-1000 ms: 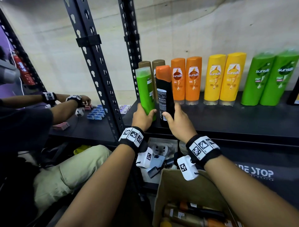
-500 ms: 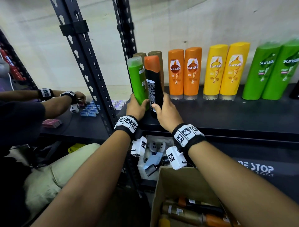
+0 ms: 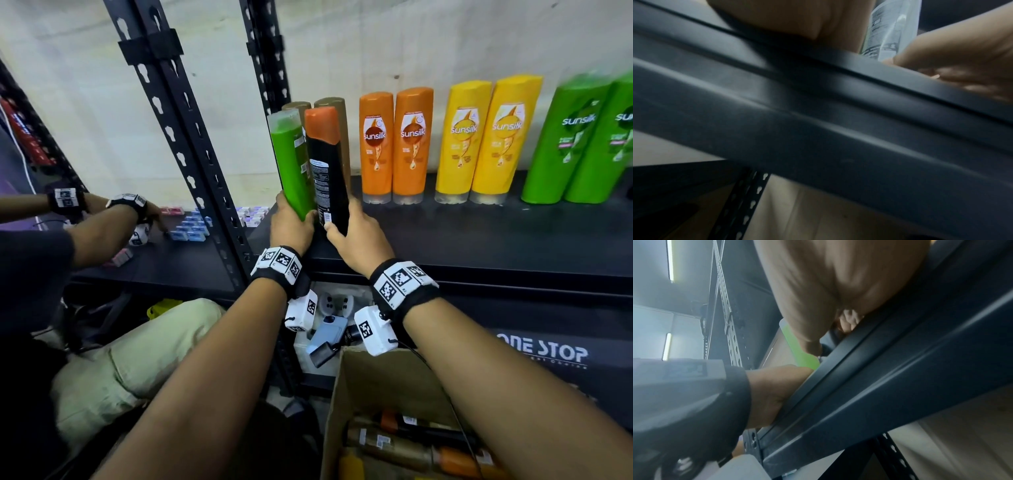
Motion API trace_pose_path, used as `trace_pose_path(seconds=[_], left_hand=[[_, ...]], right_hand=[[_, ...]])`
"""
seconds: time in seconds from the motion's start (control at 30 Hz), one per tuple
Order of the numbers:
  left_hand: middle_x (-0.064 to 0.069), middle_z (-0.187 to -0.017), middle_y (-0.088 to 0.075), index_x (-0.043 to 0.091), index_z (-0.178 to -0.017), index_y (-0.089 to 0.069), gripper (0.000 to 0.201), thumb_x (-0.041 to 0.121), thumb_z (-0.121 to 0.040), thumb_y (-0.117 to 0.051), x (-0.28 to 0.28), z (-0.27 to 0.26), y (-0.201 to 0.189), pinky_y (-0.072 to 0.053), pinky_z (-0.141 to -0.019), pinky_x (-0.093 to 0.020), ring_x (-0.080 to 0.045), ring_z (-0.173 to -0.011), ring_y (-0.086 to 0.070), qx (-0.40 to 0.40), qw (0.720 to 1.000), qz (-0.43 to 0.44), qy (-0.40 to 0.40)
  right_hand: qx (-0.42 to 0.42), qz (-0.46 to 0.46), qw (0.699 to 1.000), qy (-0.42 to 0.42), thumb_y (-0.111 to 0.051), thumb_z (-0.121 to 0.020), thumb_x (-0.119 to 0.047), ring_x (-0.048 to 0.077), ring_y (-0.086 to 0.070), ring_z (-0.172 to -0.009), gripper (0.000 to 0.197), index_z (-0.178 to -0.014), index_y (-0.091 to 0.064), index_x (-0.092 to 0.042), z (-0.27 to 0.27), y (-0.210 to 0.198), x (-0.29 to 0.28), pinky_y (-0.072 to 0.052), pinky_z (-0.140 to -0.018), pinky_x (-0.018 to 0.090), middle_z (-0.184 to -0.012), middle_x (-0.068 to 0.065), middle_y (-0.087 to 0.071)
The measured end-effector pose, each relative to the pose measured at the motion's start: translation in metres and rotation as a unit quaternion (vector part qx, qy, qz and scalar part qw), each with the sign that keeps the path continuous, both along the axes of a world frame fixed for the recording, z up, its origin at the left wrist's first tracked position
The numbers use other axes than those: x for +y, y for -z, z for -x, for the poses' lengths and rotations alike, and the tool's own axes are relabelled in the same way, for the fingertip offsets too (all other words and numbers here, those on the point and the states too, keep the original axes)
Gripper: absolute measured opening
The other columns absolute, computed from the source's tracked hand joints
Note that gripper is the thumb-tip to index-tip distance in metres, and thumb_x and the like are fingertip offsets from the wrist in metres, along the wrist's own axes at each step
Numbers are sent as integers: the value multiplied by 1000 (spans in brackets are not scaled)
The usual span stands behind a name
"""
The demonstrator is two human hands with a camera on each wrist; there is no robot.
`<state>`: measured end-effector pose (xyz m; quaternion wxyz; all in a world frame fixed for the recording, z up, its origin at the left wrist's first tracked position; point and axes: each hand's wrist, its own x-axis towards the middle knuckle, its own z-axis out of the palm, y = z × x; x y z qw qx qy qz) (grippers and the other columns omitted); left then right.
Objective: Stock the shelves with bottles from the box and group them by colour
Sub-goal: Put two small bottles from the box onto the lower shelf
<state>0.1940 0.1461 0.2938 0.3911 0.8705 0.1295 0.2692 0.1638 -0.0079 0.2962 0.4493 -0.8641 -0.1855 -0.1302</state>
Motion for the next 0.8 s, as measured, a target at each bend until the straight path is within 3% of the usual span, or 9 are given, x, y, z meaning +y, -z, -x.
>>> trace_pose_path(seconds=[0.1,0.33,0.47,0.53,0.6,0.67,0.8], left_hand=[[-18,-125,-65,14,-148,-28,69,25,-92,-68,-4,8,2,-49,-88,-38,-38,-111,-63,-25,1000,-11,-4],[-13,-138,-59,7,-144,-41,59,21,-93,-66,-18,38,10,-49,-102,-39,-29,-125,-58,-88,996,20,-9],[-12,-140,-52,9,-145,-41,58,23,-94,-65,-31,58,19,-41,-100,-26,-25,-126,-54,-95,995,9,10],[-9,-136,-51,11,-142,-44,53,24,-95,-64,-40,68,20,-40,-99,-23,-22,-121,-56,-115,993,11,33],[-5,-125,-56,12,-135,-50,42,23,-96,-63,-51,78,19,-49,-99,-31,-17,-111,-60,-134,989,20,59],[-2,-115,-61,14,-126,-57,31,23,-96,-61,-63,88,16,-54,-91,-38,-13,-100,-63,-151,985,25,76],[4,-98,-61,17,-104,-62,12,25,-97,-60,-89,109,14,-54,-77,-34,-8,-85,-61,-183,978,-30,97]], right_hand=[[0,5,1000,1,-63,-96,-28,38,-62,-116,66,-152,-28,-24,4,0,-5,-54,-90,45,-131,16,-63],[-31,18,999,5,-65,-94,-26,29,-62,-117,63,-148,-34,-22,19,7,-22,-52,-90,40,-131,8,-63],[-25,44,998,-26,-64,-96,-29,22,-58,-122,54,-143,-41,-17,30,8,-36,-50,-97,40,-132,6,-59],[-26,63,996,-53,-61,-98,-29,19,-53,-127,49,-142,-46,-15,41,12,-46,-45,-104,36,-137,5,-54],[-42,80,994,-68,-56,-101,-27,16,-51,-128,43,-142,-47,-17,56,15,-59,-43,-105,33,-138,1,-51],[-70,98,990,-70,-52,-102,-26,13,-51,-123,38,-139,-49,-19,71,17,-73,-45,-101,31,-135,-3,-51],[-112,173,977,-54,-51,-101,-27,13,-51,-113,28,-127,-60,-19,99,24,-101,-48,-89,32,-119,-6,-55]])
